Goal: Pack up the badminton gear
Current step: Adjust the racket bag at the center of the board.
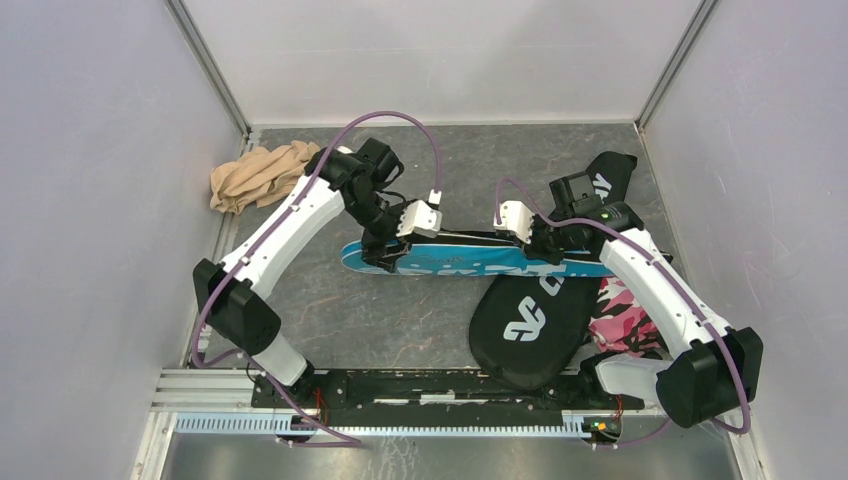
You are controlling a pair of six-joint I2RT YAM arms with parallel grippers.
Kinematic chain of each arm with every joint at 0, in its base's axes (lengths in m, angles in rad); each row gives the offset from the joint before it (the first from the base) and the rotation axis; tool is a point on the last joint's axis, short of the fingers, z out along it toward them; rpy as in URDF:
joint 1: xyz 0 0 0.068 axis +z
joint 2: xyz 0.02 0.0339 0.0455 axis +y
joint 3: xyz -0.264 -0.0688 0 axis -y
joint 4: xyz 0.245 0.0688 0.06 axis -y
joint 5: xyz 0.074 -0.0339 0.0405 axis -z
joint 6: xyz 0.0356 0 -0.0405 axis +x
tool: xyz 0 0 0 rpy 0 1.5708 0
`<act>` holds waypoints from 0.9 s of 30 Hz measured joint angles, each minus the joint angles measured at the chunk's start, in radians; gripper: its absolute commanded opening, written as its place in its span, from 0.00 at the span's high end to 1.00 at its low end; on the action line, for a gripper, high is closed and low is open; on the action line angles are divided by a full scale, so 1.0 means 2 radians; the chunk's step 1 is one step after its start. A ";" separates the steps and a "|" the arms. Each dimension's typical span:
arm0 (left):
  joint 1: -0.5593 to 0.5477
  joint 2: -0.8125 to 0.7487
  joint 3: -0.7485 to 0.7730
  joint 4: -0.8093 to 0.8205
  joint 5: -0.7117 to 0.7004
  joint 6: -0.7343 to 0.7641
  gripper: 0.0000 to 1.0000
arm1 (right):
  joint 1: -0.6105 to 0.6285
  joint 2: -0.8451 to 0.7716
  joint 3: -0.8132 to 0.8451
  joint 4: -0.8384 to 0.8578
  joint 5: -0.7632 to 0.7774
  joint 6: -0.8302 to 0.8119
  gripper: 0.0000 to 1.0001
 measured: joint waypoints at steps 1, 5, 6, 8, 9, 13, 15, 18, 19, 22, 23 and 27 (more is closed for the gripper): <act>0.000 -0.004 0.000 0.000 0.000 0.002 0.25 | 0.000 0.000 0.000 0.000 0.000 0.000 1.00; 0.001 -0.019 0.000 0.004 0.000 0.004 0.19 | 0.000 0.000 0.000 -0.003 -0.001 0.000 1.00; 0.001 -0.022 0.000 0.009 0.000 0.004 0.18 | 0.000 0.000 0.000 -0.003 -0.001 0.000 1.00; 0.002 -0.030 0.000 0.023 0.001 0.004 0.16 | 0.000 0.000 0.000 -0.004 -0.002 0.000 1.00; 0.002 -0.037 0.000 0.035 0.003 0.004 0.15 | 0.000 0.000 0.000 -0.005 -0.002 0.000 1.00; 0.002 -0.067 0.000 0.081 0.022 0.003 0.14 | 0.000 0.000 0.000 -0.007 -0.003 0.000 1.00; 0.002 -0.081 0.000 0.098 0.038 0.002 0.14 | 0.000 0.000 0.000 -0.008 -0.004 0.000 1.00; 0.002 -0.086 0.006 0.112 0.063 0.000 0.14 | 0.000 0.000 0.000 -0.010 -0.005 0.000 1.00; 0.001 -0.086 0.007 0.115 0.069 0.000 0.14 | 0.000 0.000 0.000 -0.010 -0.005 0.000 1.00; -0.008 -0.080 0.008 0.116 0.080 0.000 0.14 | 0.000 0.001 0.000 -0.010 -0.005 0.000 1.00; -0.013 -0.077 0.008 0.115 0.082 0.000 0.14 | 0.000 0.001 0.000 -0.010 -0.005 0.000 1.00; -0.035 -0.059 0.008 0.108 0.084 0.002 0.15 | 0.000 0.001 0.000 -0.011 -0.005 0.000 1.00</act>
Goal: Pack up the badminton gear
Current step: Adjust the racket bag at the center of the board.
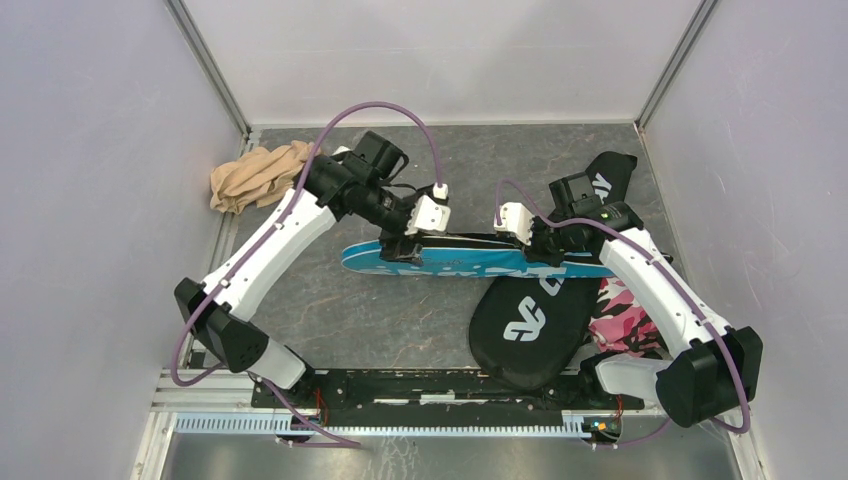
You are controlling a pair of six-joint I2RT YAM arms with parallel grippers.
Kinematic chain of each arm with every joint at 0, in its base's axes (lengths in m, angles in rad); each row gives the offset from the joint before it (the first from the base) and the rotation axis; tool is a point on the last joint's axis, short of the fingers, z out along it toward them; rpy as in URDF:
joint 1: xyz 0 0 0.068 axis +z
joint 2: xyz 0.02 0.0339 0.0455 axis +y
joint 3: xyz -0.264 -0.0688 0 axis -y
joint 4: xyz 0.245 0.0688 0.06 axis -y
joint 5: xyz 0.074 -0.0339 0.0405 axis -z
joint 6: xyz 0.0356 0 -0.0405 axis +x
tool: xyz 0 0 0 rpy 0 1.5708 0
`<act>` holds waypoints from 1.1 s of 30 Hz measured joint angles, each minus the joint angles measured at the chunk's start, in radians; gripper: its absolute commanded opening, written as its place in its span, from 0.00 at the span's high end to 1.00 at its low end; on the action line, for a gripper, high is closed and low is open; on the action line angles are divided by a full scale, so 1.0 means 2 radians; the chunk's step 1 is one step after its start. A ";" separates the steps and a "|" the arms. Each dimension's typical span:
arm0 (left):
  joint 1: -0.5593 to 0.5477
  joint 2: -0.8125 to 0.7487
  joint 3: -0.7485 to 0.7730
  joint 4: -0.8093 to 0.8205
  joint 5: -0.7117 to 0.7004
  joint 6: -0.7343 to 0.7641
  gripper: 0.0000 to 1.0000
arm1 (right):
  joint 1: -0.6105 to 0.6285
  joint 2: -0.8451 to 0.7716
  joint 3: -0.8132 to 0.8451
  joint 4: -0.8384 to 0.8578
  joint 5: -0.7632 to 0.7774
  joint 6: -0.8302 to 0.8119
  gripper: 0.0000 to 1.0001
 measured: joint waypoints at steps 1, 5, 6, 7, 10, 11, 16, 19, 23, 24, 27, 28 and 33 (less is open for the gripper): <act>-0.004 0.005 0.000 -0.003 0.000 0.001 0.15 | 0.000 0.000 0.000 0.000 0.000 0.000 1.00; -0.015 0.026 0.000 -0.015 -0.004 0.003 0.15 | 0.000 0.001 0.000 -0.001 -0.001 0.000 1.00; -0.016 0.029 0.000 -0.017 -0.006 0.003 0.16 | 0.000 0.002 0.000 -0.001 -0.001 0.000 1.00; -0.017 0.031 0.000 -0.019 -0.007 0.003 0.16 | 0.000 0.002 0.000 -0.001 -0.001 0.000 1.00; -0.018 0.038 0.000 -0.023 -0.014 0.004 0.19 | 0.000 0.003 0.000 -0.002 -0.001 0.000 1.00; -0.018 0.040 0.000 -0.026 -0.015 0.004 0.20 | 0.000 0.003 0.000 -0.002 -0.001 0.000 1.00; -0.018 0.048 0.000 -0.043 -0.023 0.014 0.25 | 0.000 0.003 0.000 -0.002 -0.002 0.000 1.00; -0.018 0.053 0.000 -0.060 -0.034 0.028 0.26 | 0.000 0.004 0.000 -0.004 -0.002 0.000 1.00; -0.018 0.057 0.000 -0.083 -0.047 0.040 0.25 | 0.000 0.004 0.000 -0.005 -0.002 0.000 1.00; -0.018 0.057 0.000 -0.090 -0.050 0.044 0.26 | 0.000 0.005 0.000 -0.005 -0.002 0.000 1.00; -0.018 0.057 0.000 -0.104 -0.062 0.054 0.27 | 0.000 0.007 0.000 -0.006 -0.002 0.000 1.00; -0.019 0.057 0.000 -0.106 -0.066 0.057 0.28 | 0.000 0.008 0.000 -0.006 -0.002 0.000 1.00; -0.019 0.057 0.000 -0.113 -0.084 0.072 0.32 | 0.000 0.010 0.000 -0.007 -0.002 0.000 1.00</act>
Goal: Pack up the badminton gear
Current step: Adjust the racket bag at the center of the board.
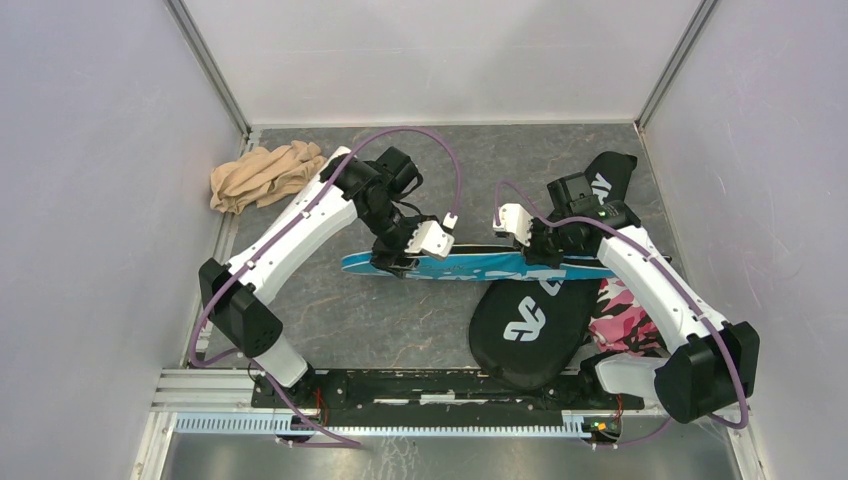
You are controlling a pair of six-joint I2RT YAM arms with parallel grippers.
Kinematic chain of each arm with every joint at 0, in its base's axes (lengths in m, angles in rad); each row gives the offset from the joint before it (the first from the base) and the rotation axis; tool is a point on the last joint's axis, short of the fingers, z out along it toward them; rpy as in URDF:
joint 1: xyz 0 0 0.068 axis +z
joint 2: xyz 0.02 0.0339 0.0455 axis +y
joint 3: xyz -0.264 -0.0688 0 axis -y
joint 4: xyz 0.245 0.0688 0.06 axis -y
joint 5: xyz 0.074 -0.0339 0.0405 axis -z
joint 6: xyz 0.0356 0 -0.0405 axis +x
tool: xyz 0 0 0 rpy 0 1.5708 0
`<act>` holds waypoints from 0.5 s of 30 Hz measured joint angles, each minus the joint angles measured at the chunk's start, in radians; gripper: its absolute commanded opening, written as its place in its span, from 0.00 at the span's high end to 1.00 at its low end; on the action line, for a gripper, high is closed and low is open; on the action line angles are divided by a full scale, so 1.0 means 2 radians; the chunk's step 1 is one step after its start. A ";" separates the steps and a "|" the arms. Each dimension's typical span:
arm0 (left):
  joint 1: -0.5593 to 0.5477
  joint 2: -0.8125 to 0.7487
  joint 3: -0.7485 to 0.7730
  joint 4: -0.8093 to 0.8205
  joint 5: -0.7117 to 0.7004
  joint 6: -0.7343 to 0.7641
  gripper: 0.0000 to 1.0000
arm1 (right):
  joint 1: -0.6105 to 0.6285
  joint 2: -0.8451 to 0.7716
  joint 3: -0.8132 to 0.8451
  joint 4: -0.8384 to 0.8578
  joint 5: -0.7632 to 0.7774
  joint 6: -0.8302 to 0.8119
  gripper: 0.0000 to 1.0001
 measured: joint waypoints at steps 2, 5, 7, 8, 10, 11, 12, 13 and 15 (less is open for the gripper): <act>0.000 0.000 0.000 0.000 -0.008 0.003 0.32 | 0.000 0.000 0.000 0.000 0.000 0.000 1.00; 0.001 -0.002 0.000 0.000 -0.015 0.005 0.33 | 0.000 0.000 0.000 0.000 0.000 0.000 1.00; 0.002 -0.005 -0.003 0.000 -0.020 0.007 0.33 | 0.000 0.000 0.000 0.000 0.000 0.000 1.00; 0.003 -0.007 -0.006 0.000 -0.024 0.010 0.34 | 0.000 0.000 0.000 0.000 0.000 0.000 1.00; 0.004 -0.014 -0.011 0.000 -0.027 0.013 0.37 | 0.000 0.000 0.000 0.000 0.000 0.000 1.00; 0.005 -0.016 -0.013 0.000 -0.028 0.015 0.39 | 0.000 0.000 0.000 0.000 0.000 0.000 1.00; 0.005 -0.018 -0.014 0.000 -0.029 0.015 0.40 | 0.000 0.000 0.000 -0.001 0.000 0.000 1.00; 0.006 -0.019 -0.015 0.001 -0.030 0.016 0.41 | 0.000 0.000 0.000 -0.001 0.000 0.000 1.00; 0.007 -0.020 -0.018 0.002 -0.033 0.018 0.44 | 0.000 0.000 0.000 -0.002 0.000 0.000 1.00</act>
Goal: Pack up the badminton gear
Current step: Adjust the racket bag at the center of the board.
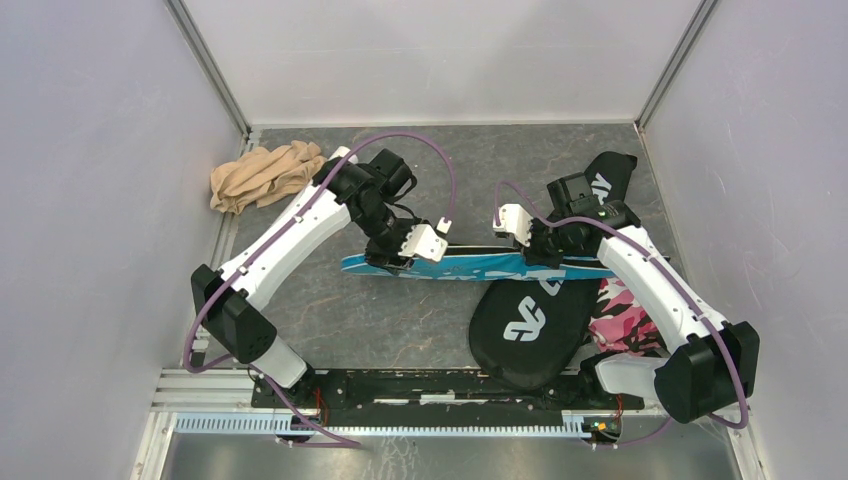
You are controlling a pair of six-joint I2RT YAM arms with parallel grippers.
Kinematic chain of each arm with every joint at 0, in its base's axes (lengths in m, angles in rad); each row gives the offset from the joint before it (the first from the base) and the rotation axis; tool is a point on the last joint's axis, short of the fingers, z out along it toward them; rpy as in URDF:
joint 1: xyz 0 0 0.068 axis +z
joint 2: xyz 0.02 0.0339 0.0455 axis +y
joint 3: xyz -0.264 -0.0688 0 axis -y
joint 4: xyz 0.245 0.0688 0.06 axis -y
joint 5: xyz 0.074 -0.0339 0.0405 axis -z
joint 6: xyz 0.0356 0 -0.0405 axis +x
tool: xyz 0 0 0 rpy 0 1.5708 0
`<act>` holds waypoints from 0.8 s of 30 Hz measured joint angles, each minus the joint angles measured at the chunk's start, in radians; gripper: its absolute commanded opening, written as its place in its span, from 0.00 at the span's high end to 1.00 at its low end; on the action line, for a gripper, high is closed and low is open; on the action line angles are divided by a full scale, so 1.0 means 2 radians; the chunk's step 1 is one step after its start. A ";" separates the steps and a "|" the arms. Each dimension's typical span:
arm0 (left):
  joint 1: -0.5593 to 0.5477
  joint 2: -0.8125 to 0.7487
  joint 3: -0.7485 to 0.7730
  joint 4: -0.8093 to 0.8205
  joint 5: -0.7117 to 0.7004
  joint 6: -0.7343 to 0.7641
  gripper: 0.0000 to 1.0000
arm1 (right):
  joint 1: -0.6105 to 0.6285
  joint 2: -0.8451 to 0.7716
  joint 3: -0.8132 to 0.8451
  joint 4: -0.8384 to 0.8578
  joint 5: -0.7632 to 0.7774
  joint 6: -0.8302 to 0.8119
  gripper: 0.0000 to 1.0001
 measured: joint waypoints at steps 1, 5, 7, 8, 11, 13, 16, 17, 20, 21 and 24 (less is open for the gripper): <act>0.000 0.000 -0.002 0.000 -0.001 0.001 0.45 | 0.000 0.000 0.000 0.000 0.000 0.000 1.00; 0.003 -0.002 -0.006 0.002 -0.003 0.001 0.47 | 0.000 0.000 0.000 0.000 -0.001 0.000 1.00; 0.005 -0.003 -0.007 0.004 -0.003 0.001 0.48 | 0.000 0.000 0.000 0.000 -0.001 0.000 1.00; 0.005 -0.004 -0.008 0.004 -0.004 0.001 0.48 | 0.000 0.000 0.000 0.000 -0.001 0.000 1.00; 0.009 -0.006 -0.008 0.006 -0.005 0.002 0.47 | 0.000 0.000 0.000 0.000 -0.002 0.000 1.00; 0.011 -0.006 -0.008 0.008 -0.005 0.002 0.47 | 0.000 0.000 0.000 0.000 -0.002 0.000 1.00; 0.014 -0.006 -0.008 0.009 -0.007 0.003 0.47 | 0.000 0.000 0.000 0.001 -0.002 0.000 1.00; 0.015 -0.007 -0.009 0.010 -0.008 0.003 0.47 | 0.000 0.000 0.000 0.001 -0.002 0.000 1.00; 0.018 -0.007 -0.009 0.011 -0.010 0.003 0.47 | 0.000 0.000 0.000 0.002 -0.002 0.000 1.00; 0.019 -0.008 -0.009 0.012 -0.011 0.003 0.47 | 0.000 0.000 0.000 0.002 -0.002 0.000 1.00; 0.023 -0.009 -0.010 0.013 -0.012 0.004 0.46 | 0.000 0.000 0.002 0.003 -0.002 0.000 1.00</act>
